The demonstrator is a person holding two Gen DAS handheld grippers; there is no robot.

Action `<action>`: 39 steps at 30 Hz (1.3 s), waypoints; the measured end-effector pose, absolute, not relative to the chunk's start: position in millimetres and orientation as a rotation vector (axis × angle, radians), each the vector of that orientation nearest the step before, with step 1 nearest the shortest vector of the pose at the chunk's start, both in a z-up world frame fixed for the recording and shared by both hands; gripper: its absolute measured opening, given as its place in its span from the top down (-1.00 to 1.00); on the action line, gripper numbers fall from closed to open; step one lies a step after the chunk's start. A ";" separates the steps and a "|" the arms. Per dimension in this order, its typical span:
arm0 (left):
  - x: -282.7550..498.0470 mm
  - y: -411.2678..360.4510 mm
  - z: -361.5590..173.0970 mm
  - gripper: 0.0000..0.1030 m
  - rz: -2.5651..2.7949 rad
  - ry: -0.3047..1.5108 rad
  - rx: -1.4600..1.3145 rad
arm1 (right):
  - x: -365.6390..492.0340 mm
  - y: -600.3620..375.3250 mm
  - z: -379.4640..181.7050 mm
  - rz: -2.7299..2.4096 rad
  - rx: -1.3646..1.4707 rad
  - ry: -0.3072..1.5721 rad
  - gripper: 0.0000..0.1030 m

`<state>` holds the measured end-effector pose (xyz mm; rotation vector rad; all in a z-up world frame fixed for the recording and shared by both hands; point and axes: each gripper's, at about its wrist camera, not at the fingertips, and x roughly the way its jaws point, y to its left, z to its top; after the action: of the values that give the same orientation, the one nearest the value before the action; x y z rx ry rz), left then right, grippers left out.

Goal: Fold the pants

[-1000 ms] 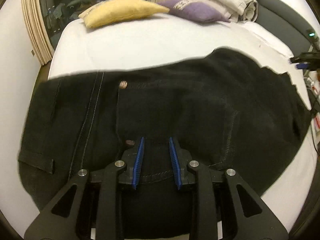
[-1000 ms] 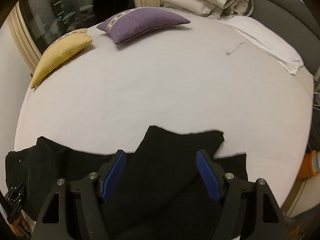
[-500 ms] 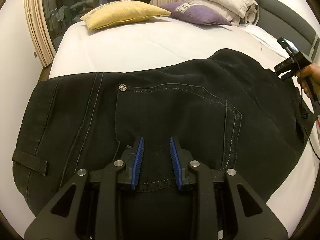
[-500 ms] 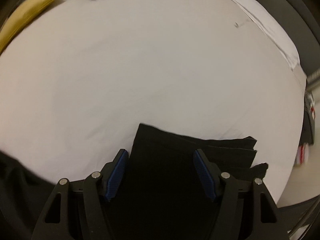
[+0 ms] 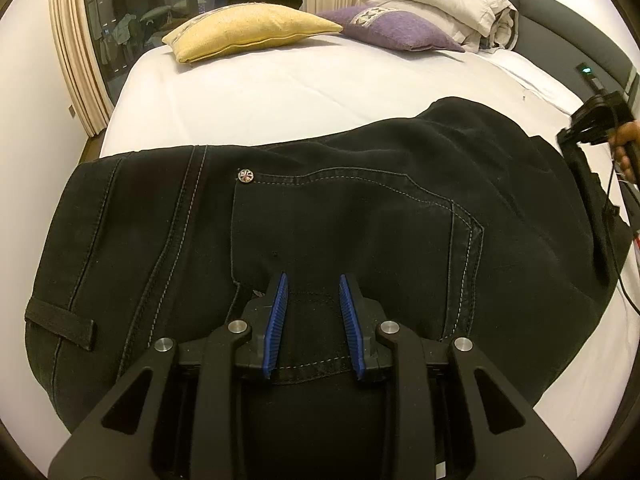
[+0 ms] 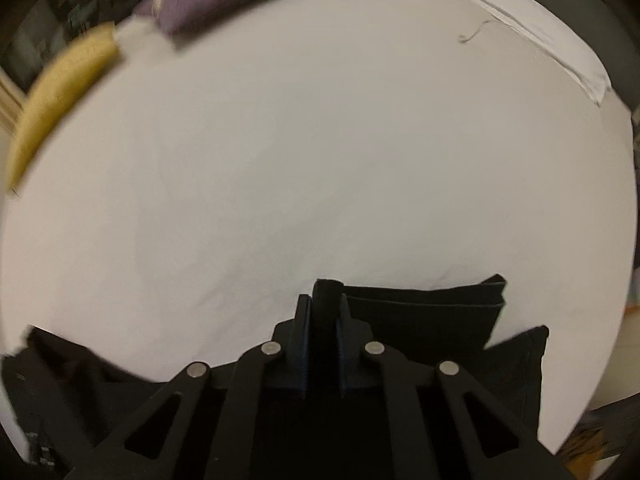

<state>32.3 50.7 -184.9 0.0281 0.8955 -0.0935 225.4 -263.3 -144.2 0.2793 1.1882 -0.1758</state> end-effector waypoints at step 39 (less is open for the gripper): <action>31.3 40.7 -180.3 0.49 -0.029 0.922 0.123 | -30.9 -410.1 -161.7 -0.268 0.985 0.711 0.95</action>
<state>31.3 40.7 -180.3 0.1234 0.9216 -0.0291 -30.9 -410.1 -161.7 0.9854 0.7115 -0.2684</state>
